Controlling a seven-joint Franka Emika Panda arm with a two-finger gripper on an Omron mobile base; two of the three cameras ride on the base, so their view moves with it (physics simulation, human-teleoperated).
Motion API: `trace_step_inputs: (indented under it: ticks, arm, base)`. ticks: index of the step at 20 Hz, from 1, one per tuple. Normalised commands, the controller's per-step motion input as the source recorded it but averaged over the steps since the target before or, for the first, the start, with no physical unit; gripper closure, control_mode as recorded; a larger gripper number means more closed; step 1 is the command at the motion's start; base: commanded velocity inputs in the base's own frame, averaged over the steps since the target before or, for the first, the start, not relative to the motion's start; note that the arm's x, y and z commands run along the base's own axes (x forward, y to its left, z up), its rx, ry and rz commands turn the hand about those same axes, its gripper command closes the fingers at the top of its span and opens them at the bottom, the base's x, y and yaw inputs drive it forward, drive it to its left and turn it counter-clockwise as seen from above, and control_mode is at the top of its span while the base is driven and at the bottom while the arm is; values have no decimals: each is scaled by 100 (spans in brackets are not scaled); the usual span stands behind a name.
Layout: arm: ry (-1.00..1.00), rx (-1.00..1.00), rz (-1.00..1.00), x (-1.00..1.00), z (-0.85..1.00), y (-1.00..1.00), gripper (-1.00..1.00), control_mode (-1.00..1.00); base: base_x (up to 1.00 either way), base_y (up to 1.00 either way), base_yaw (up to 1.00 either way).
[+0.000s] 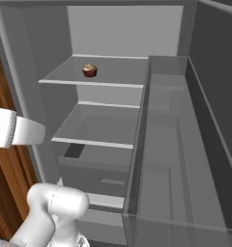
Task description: Take the cupcake and cake from the fridge and place them on the empty tray on the dining counter.
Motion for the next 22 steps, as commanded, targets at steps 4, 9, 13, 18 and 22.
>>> trace_step_inputs:
  ticks: [4, 9, 13, 18, 22]
  arm:
    - [-8, -1, 7, 82, 8, 13, -100, -100]
    - [-1, 0, 10, 83, 25, 0, -100, -100]
    - [0, 0, 3, 72, 9, 4, -100, -100]
    - [-1, -1, 0, 77, 0, 16, -100, -100]
    - [0, 0, 0, 87, 0, 13, -100, -100]
  base:
    - [0, 0, 0]
    - [0, 0, 0]
    - [0, 0, 0]
    - [0, 0, 0]
    - [0, 0, 0]
